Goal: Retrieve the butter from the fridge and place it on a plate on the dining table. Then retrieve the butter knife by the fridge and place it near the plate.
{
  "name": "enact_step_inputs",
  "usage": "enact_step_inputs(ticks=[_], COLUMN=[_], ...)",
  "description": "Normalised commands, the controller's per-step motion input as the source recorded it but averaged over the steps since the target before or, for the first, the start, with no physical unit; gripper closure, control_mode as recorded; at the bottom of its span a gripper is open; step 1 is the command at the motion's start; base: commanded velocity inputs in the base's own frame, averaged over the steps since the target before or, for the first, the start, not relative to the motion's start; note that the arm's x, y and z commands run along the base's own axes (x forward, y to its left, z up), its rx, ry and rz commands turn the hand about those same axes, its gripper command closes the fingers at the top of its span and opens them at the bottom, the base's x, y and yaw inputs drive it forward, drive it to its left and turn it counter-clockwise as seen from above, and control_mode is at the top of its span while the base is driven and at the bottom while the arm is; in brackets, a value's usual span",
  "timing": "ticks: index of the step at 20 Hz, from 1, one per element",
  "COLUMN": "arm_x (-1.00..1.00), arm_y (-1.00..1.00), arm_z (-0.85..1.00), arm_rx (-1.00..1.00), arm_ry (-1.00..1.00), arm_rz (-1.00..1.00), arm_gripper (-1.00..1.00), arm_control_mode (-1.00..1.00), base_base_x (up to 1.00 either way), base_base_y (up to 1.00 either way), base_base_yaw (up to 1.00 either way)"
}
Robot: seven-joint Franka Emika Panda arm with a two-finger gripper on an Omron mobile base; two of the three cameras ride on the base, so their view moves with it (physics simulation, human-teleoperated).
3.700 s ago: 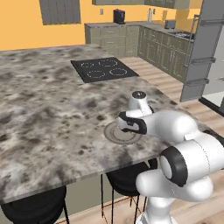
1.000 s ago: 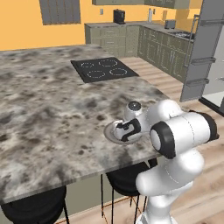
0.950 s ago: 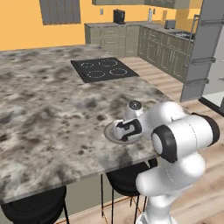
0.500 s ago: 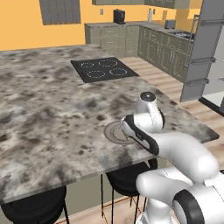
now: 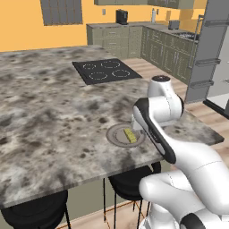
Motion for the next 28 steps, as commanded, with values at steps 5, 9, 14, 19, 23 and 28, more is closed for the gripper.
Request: enact_step_inputs(ticks=[5, 9, 14, 19, 23, 28], arm_x=[-0.45, 0.0, 0.0, 0.0, 0.0, 0.0], arm_y=[-0.02, 0.0, 0.0, 0.0, 0.0, 0.0], arm_z=[0.0, 0.0, 0.0, 0.0, 0.0, 0.0], arm_rx=[-0.1, 0.0, 0.0, 0.0, 0.0, 0.0], arm_ry=[0.01, 0.0, 0.0, 0.0, 0.0, 0.0], arm_rz=[-0.03, 0.0, 0.0, 0.0, 0.0, 0.0], arm_gripper=[-1.0, -1.0, -1.0, -1.0, -1.0, -1.0], arm_control_mode=[-1.0, -1.0, -1.0, 1.0, 1.0, 1.0], base_base_x=[0.0, 0.0, 0.0, -0.36, -0.23, 0.12], base_base_y=[0.0, 0.0, 0.0, -0.68, -0.95, -1.0], base_base_yaw=[0.0, 0.0, 0.0, -0.3, -0.59, -0.72])
